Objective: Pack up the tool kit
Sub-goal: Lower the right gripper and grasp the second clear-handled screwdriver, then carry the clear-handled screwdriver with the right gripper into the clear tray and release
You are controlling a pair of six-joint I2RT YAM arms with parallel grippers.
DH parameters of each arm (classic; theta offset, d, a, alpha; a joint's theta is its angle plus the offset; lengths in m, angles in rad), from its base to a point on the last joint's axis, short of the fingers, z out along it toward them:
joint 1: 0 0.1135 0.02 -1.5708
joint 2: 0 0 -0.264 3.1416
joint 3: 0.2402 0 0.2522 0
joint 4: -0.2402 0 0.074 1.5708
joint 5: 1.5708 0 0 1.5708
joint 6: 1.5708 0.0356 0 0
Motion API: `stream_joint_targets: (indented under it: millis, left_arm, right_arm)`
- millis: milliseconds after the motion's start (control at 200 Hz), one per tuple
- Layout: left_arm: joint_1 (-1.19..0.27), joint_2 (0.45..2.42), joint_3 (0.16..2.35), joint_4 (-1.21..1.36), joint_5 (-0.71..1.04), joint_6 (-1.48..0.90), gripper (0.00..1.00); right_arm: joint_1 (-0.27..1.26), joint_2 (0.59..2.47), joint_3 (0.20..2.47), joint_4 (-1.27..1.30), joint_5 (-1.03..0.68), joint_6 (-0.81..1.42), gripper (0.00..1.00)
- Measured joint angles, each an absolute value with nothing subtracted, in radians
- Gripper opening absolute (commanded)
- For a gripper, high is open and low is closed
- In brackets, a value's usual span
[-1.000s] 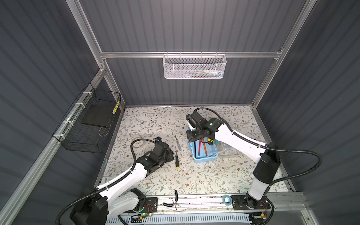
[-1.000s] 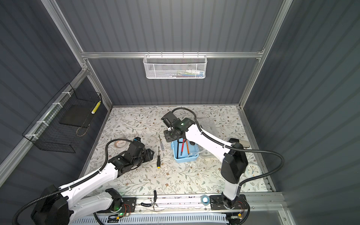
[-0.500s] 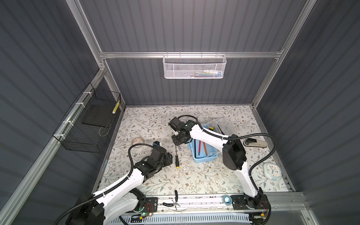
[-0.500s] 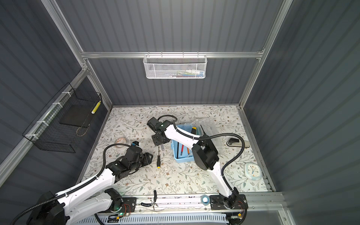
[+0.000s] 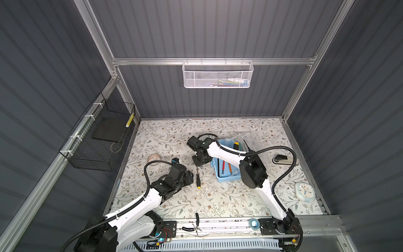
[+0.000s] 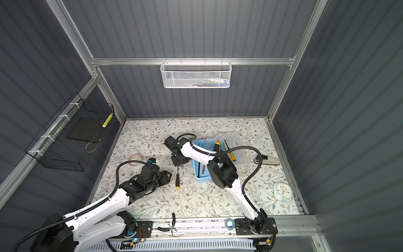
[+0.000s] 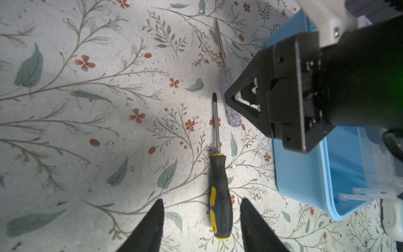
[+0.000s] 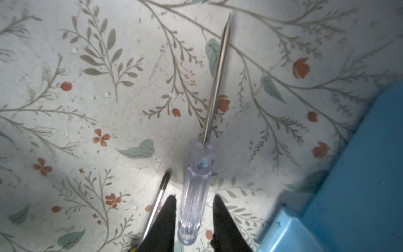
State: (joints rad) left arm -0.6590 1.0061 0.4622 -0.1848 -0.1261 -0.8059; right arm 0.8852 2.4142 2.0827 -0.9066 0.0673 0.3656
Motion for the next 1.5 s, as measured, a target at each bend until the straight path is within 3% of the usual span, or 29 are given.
stream_joint_targets:
  millis: [730,830,1101,1341,1496]
  left_arm:
    - [-0.659,1.015,0.463,-0.185,-0.127,-0.805,0.57]
    - [-0.659,1.015,0.463,-0.185,-0.129,-0.805,0.57]
    - [-0.659,1.023,0.466,-0.186,-0.13,-0.804,0.57]
    - [-0.659,1.036,0.478,-0.186,-0.131,-0.793,0.57]
    - [-0.659,1.041,0.49,-0.186,-0.134,-0.789,0.57]
  right_arm:
    - [0.883,2.456,2.12,-0.913,0.074,0.366,0.27]
    - [0.882,2.458,2.125,-0.913,0.074,0.366,0.25]
    - [0.879,2.458,2.125,-0.913,0.072,0.366,0.0]
    - [0.878,2.43,2.12,-0.915,0.075,0.359,0.0]
    - [0.876,2.262,2.059,-0.915,0.087,0.342,0.0]
